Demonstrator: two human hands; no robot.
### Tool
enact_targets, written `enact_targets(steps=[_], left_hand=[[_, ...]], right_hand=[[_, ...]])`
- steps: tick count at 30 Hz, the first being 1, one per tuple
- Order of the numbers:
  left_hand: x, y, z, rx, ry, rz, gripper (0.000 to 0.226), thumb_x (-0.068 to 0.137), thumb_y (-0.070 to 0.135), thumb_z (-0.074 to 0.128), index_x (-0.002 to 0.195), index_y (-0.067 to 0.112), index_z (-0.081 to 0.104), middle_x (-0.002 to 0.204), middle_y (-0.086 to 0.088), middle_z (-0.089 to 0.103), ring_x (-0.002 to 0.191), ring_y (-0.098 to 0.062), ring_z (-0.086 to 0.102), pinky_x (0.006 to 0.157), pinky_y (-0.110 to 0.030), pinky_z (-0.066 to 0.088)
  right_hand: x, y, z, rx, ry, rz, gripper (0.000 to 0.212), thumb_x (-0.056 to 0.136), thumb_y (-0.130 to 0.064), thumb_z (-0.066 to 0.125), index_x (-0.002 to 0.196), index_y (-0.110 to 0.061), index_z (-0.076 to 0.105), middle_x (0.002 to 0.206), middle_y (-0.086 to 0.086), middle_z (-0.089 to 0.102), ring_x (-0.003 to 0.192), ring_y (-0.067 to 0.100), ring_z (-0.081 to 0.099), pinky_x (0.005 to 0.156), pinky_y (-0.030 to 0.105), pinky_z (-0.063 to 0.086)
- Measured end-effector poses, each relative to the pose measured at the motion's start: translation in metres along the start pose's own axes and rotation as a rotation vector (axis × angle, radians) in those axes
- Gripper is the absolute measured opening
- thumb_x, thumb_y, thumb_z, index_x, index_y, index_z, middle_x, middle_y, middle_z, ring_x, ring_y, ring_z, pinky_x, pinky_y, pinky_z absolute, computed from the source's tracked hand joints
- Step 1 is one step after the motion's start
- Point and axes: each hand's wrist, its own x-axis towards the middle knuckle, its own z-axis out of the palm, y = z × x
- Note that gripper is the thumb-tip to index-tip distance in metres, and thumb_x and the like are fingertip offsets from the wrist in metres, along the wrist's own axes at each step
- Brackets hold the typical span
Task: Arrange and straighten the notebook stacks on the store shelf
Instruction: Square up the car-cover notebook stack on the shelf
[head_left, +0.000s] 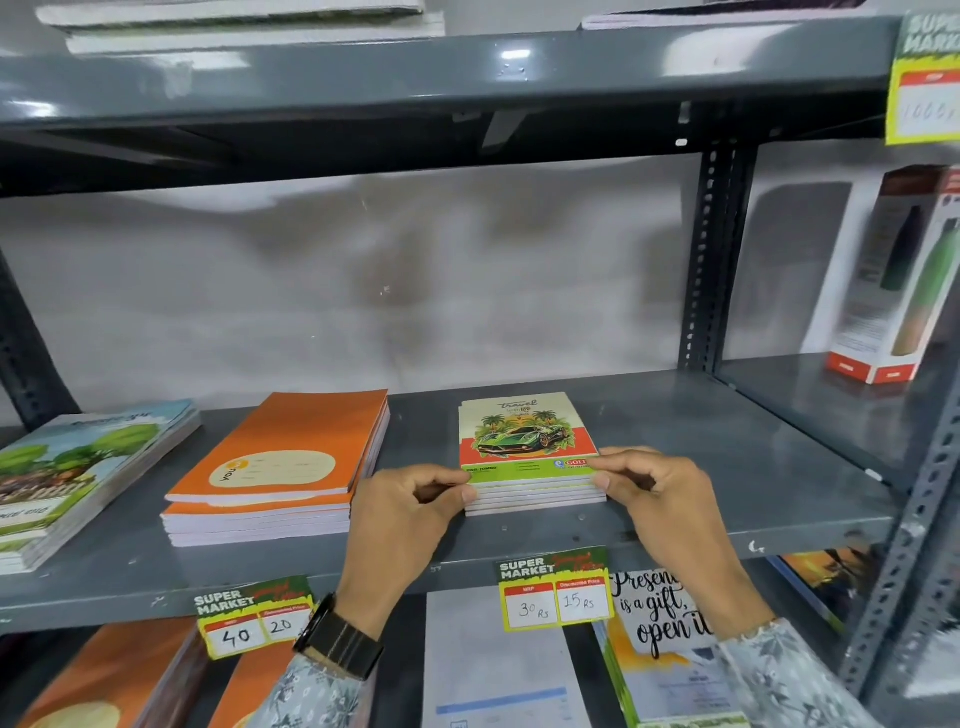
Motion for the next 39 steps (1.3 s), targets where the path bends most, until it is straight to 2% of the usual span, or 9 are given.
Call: enact_targets(steps=[3, 10, 14, 18, 20, 26, 31, 35, 39], left_hand=[[0.001, -0.001, -0.001, -0.030, -0.014, -0.002, 0.016, 0.079, 0.034, 0.087, 0.095, 0.031, 0.086, 0.092, 0.023, 0.082, 0.085, 0.008, 0.075, 0.072, -0.006, 0.056], [0.003, -0.004, -0.002, -0.062, -0.042, -0.007, 0.015, 0.079, 0.030, 0.088, 0.093, 0.032, 0.085, 0.076, 0.040, 0.072, 0.085, 0.008, 0.075, 0.069, -0.004, 0.055], [0.005, -0.004, -0.001, -0.075, -0.044, -0.021, 0.015, 0.078, 0.030, 0.088, 0.093, 0.031, 0.085, 0.075, 0.038, 0.073, 0.087, 0.007, 0.075, 0.069, -0.004, 0.055], [0.005, -0.002, -0.001, -0.048, -0.045, -0.034, 0.017, 0.079, 0.031, 0.087, 0.096, 0.030, 0.085, 0.080, 0.034, 0.073, 0.086, 0.004, 0.076, 0.069, -0.004, 0.053], [0.004, 0.000, -0.001, -0.044, -0.050, -0.038, 0.017, 0.080, 0.030, 0.086, 0.097, 0.029, 0.085, 0.081, 0.035, 0.072, 0.085, 0.009, 0.074, 0.069, -0.003, 0.053], [0.003, 0.002, -0.001, -0.062, -0.053, -0.037, 0.017, 0.080, 0.030, 0.086, 0.097, 0.029, 0.085, 0.084, 0.033, 0.073, 0.086, 0.003, 0.076, 0.077, -0.011, 0.058], [0.003, 0.003, -0.004, -0.095, -0.074, -0.026, 0.012, 0.080, 0.035, 0.086, 0.085, 0.044, 0.081, 0.080, 0.036, 0.076, 0.085, 0.006, 0.076, 0.072, -0.011, 0.059], [0.019, 0.008, -0.006, -0.243, -0.106, -0.254, 0.012, 0.096, 0.032, 0.071, 0.094, 0.032, 0.083, 0.081, 0.019, 0.081, 0.074, -0.011, 0.080, 0.077, -0.035, 0.068], [0.049, 0.030, -0.007, -0.115, -0.387, -0.469, 0.031, 0.101, 0.040, 0.060, 0.088, 0.018, 0.078, 0.072, 0.006, 0.082, 0.074, -0.019, 0.077, 0.070, -0.033, 0.066]], right_hand=[[-0.001, 0.001, 0.001, -0.020, 0.017, -0.020, 0.021, 0.086, -0.009, 0.078, 0.100, -0.024, 0.084, 0.103, -0.015, 0.077, 0.096, -0.004, 0.069, 0.081, 0.005, 0.050], [-0.003, 0.001, 0.004, 0.012, 0.052, 0.016, 0.022, 0.086, -0.012, 0.079, 0.100, -0.029, 0.082, 0.097, -0.020, 0.077, 0.094, -0.007, 0.070, 0.071, 0.005, 0.053], [-0.004, 0.000, 0.004, -0.001, 0.058, 0.023, 0.022, 0.085, -0.013, 0.079, 0.099, -0.030, 0.082, 0.091, -0.026, 0.074, 0.093, -0.010, 0.068, 0.066, 0.005, 0.053], [-0.004, 0.000, 0.005, -0.005, 0.071, 0.021, 0.021, 0.085, -0.013, 0.079, 0.101, -0.026, 0.082, 0.094, -0.020, 0.076, 0.093, -0.010, 0.068, 0.065, 0.004, 0.052], [-0.005, -0.001, 0.005, -0.015, 0.076, 0.022, 0.020, 0.086, -0.012, 0.079, 0.101, -0.025, 0.083, 0.096, -0.017, 0.077, 0.093, -0.011, 0.067, 0.065, 0.004, 0.052], [-0.005, -0.001, 0.005, -0.015, 0.085, 0.028, 0.018, 0.086, -0.012, 0.079, 0.101, -0.022, 0.083, 0.101, -0.011, 0.080, 0.094, 0.002, 0.072, 0.072, 0.007, 0.055], [-0.008, -0.007, 0.002, -0.050, 0.041, 0.017, 0.019, 0.086, -0.018, 0.080, 0.102, -0.028, 0.082, 0.096, -0.018, 0.079, 0.090, -0.001, 0.073, 0.073, 0.011, 0.056], [0.013, -0.022, -0.010, 0.091, -0.046, 0.229, 0.011, 0.094, -0.039, 0.068, 0.094, -0.038, 0.079, 0.092, -0.021, 0.078, 0.088, -0.001, 0.071, 0.068, 0.017, 0.053], [0.051, -0.037, -0.003, 0.019, -0.239, 0.464, 0.032, 0.100, -0.037, 0.059, 0.091, -0.014, 0.080, 0.088, -0.002, 0.082, 0.087, 0.015, 0.072, 0.071, 0.030, 0.056]])
